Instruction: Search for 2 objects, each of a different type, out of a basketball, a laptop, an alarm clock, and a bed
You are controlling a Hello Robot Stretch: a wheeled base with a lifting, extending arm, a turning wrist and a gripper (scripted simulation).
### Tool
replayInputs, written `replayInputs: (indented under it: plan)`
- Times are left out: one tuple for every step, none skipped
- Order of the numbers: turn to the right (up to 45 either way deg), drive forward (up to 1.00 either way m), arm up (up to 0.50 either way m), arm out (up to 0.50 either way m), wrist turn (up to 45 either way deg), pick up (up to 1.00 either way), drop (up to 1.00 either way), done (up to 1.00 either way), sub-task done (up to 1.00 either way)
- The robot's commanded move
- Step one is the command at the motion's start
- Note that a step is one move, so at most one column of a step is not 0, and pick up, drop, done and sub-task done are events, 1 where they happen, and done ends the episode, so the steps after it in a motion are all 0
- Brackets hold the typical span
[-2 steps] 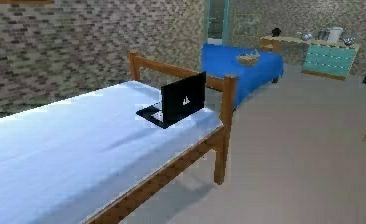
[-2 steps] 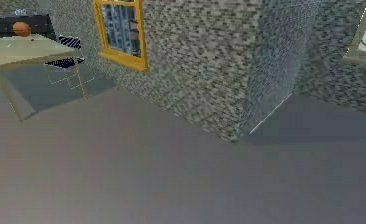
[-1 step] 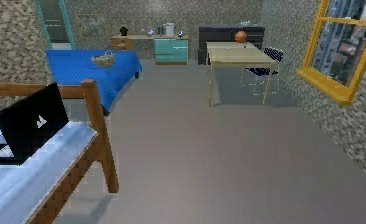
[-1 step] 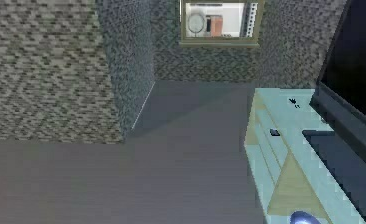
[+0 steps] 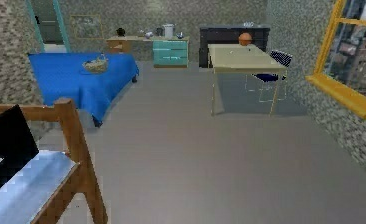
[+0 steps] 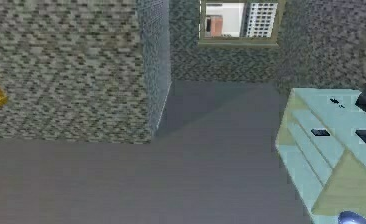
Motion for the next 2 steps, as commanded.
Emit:
replayInputs:
  plan:
    - [-45.0, 0.00, 0.00, 0.00, 0.0, 0.00, 0.00, 0.00, 0.00]
    - [0.0, 0.00, 0.00, 0.00, 0.0, 0.00, 0.00, 1.00, 0.00]
